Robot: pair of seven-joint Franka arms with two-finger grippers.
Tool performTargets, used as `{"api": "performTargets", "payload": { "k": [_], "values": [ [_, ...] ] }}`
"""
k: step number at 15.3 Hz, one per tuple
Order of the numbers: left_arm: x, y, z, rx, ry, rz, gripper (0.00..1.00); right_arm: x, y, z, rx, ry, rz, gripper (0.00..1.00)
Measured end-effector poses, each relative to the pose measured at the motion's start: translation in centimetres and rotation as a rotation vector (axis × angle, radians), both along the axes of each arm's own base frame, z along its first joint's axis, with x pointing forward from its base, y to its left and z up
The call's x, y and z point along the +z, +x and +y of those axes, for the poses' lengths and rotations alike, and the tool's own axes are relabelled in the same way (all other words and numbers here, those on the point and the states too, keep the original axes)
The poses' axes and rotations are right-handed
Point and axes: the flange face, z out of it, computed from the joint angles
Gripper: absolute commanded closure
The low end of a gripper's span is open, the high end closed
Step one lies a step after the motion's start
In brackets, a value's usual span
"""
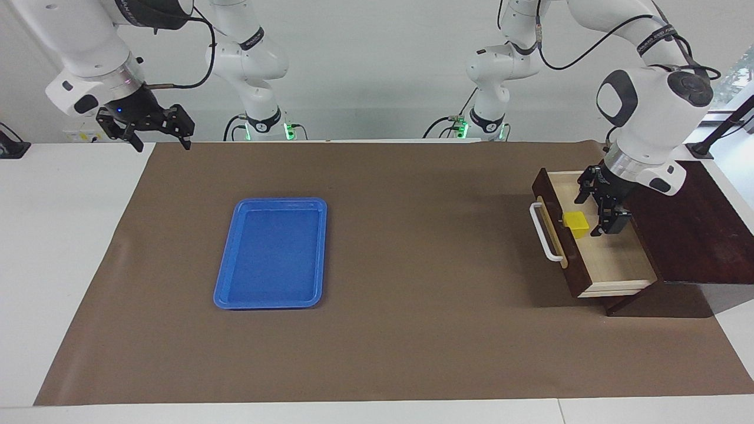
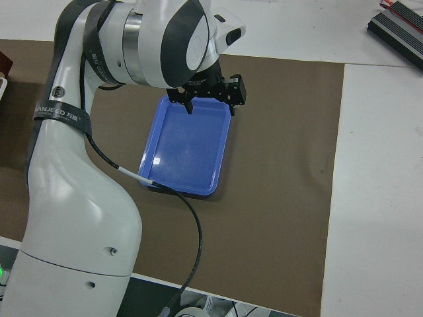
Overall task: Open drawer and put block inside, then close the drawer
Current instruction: 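Open the left gripper to release the block inside the drawer, then push the drawer shut with the left gripper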
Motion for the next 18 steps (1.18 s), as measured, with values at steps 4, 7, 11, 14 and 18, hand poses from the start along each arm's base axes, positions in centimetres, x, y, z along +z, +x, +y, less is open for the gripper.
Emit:
{"api": "performTargets", "payload": {
  "k": [4, 7, 11, 14, 18],
  "values": [
    [-1.7, -1.0, -6.8, -0.088, 0.007, 0.046, 0.0, -0.6, 0.2, 0.0, -0.014, -0.001, 0.002, 0.0],
    [-5.0, -1.9, -8.4, -0.12, 0.089, 0.082, 0.0, -0.6, 0.2, 0.0, -0.014, -0.002, 0.002, 0.0],
    [-7.4, -2.3, -7.9, -0.161, 0.183, 0.075, 0.0, -0.6, 0.2, 0.4, -0.012, -0.002, 0.001, 0.0],
    [-7.4, -2.1, -7.0, -0.167, 0.228, 0.063, 0.0, -0.5, 0.2, 0.5, -0.016, -0.003, 0.0, 0.0],
    [-7.4, -2.0, -5.6, -0.151, 0.256, 0.058, 0.0, -0.5, 0.2, 0.6, -0.016, -0.003, 0.0, 0.0]
  ]
}}
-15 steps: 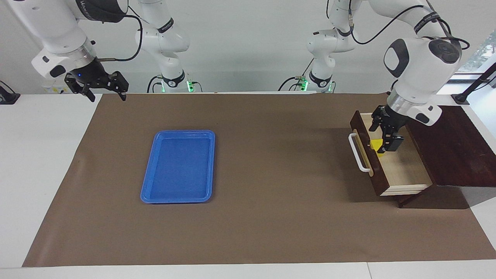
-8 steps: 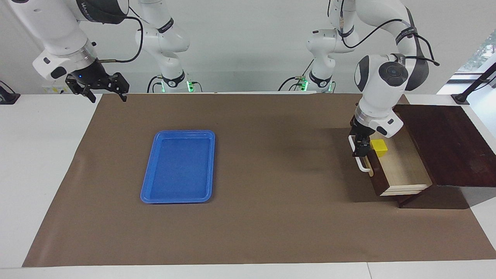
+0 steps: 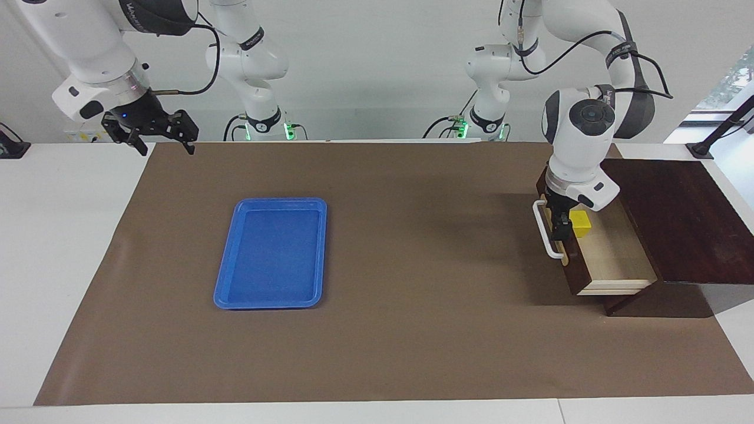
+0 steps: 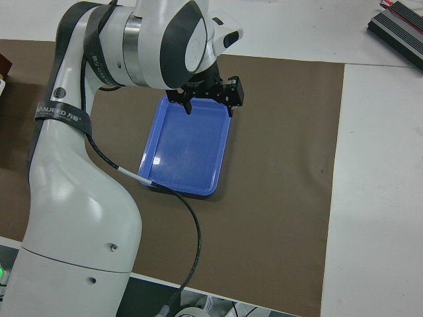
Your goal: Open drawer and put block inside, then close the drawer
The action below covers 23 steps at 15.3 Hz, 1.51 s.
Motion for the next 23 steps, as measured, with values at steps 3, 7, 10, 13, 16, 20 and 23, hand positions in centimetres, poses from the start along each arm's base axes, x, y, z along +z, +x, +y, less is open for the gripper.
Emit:
{"api": "performTargets", "payload": {
  "k": [3, 7, 10, 13, 16, 20, 23],
  "values": [
    [0.1, 0.4, 2.1, 0.014, 0.035, -0.014, 0.0, 0.0, 0.0, 0.1, 0.002, 0.0, 0.0, 0.0],
    [0.4, 1.0, 5.6, 0.014, 0.042, -0.038, 0.0, 0.0, 0.0, 0.5, 0.009, 0.0, 0.0, 0.0],
    [0.6, 1.3, 8.8, 0.001, 0.044, -0.042, 0.0, 0.0, 0.0, 0.7, 0.014, 0.0, -0.001, 0.0],
    [0.7, 1.3, 11.4, -0.019, 0.047, -0.037, 0.0, 0.1, 0.0, 0.8, 0.015, 0.0, -0.001, 0.0],
    [0.9, 1.4, 12.8, -0.038, 0.049, -0.04, 0.0, 0.1, 0.0, 0.8, 0.015, 0.0, -0.001, 0.0],
    [2.1, 1.8, 12.2, -0.068, 0.05, -0.06, 0.0, 0.1, 0.0, 0.8, 0.015, 0.0, -0.001, 0.0],
    [4.2, 2.0, 10.2, -0.11, -0.012, -0.069, 0.0, 0.0, 0.0, 0.8, 0.015, 0.0, -0.001, 0.0]
  ]
}}
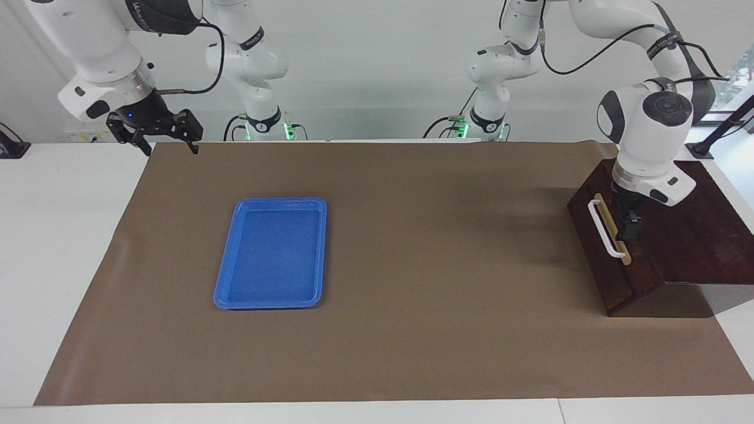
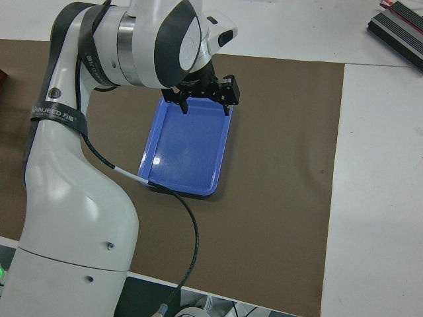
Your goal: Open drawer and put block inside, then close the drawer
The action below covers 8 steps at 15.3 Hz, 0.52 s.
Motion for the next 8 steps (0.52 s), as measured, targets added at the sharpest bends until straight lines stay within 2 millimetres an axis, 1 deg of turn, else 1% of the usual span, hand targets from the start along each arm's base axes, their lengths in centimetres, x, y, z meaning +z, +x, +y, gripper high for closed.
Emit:
{"api": "performTargets", "payload": {
  "k": [2, 4, 5, 8],
  "values": [
    [3.0, -0.1, -1.0, -0.09, -0.086, 0.025, 0.0, 0.0, 0.0, 0.0, 0.0, 0.0, 0.0, 0.0],
    [5.8, -0.8, -1.6, -0.223, -0.127, 0.058, 0.0, 0.0, 0.0, 0.0, 0.0, 0.0, 0.0, 0.0],
    [6.6, -1.2, -2.0, -0.306, -0.133, 0.082, 0.0, 0.0, 0.0, 0.0, 0.0, 0.0, 0.0, 0.0],
    [8.1, -2.7, -3.6, -0.621, -0.122, 0.159, 0.0, 0.0, 0.0, 0.0, 0.0, 0.0, 0.0, 0.0]
  ]
}}
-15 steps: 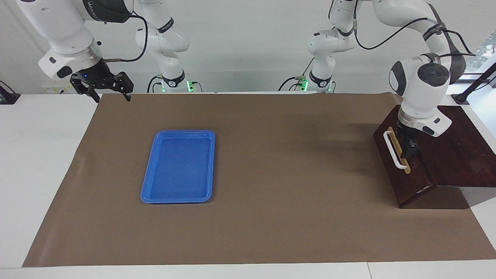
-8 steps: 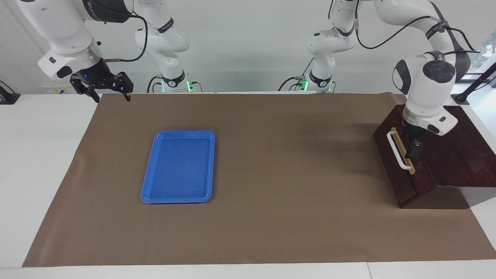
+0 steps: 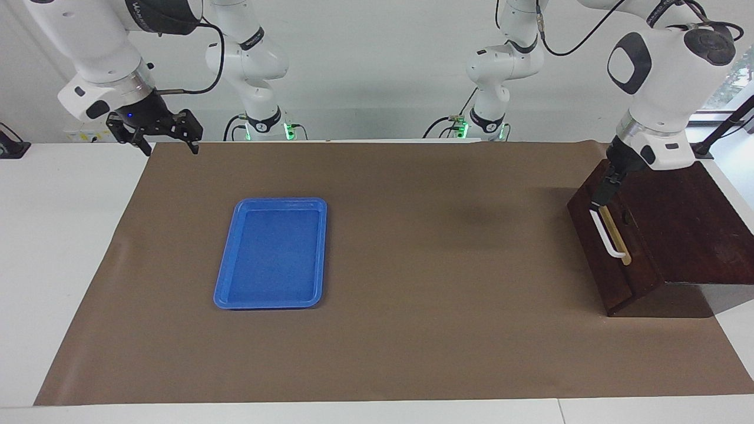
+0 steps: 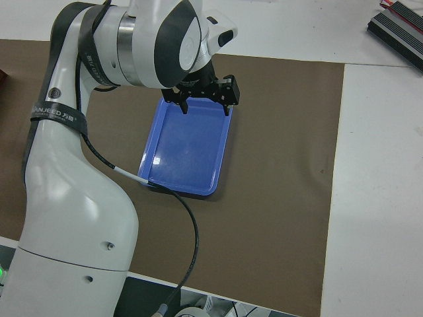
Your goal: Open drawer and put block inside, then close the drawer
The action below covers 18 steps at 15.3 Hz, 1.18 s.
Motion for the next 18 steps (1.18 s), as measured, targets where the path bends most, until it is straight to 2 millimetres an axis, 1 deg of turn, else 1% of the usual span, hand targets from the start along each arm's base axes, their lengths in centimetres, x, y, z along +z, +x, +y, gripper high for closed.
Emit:
{"api": "performTargets", "payload": {
  "k": [3, 6, 8, 9, 12, 16, 18],
  "values": [
    [1.6, -1.6, -0.8, -0.251, -0.009, 0.032, 0.0, 0.0, 0.0, 0.0, 0.0, 0.0, 0.0, 0.0],
    [3.4, -3.1, -0.9, -0.373, -0.005, 0.035, 0.0, 0.0, 0.0, 0.0, 0.0, 0.0, 0.0, 0.0],
    [3.7, -3.3, -1.1, -0.41, -0.007, 0.033, 0.0, 0.0, 0.0, 0.0, 0.0, 0.0, 0.0, 0.0],
    [3.7, -3.4, -1.7, -0.426, -0.015, 0.033, 0.0, 0.0, 0.0, 0.0, 0.0, 0.0, 0.0, 0.0],
    [3.7, -3.7, -5.4, -0.494, -0.022, 0.032, 0.0, 0.0, 0.0, 0.0, 0.0, 0.0, 0.0, 0.0],
    [3.8, -3.7, -5.4, -0.496, -0.023, 0.031, 0.0, 0.0, 0.0, 0.0, 0.0, 0.0, 0.0, 0.0],
    [4.0, -3.3, -5.3, -0.496, -0.027, 0.035, 0.0, 0.0, 0.0, 0.0, 0.0, 0.0, 0.0, 0.0]
  ]
}}
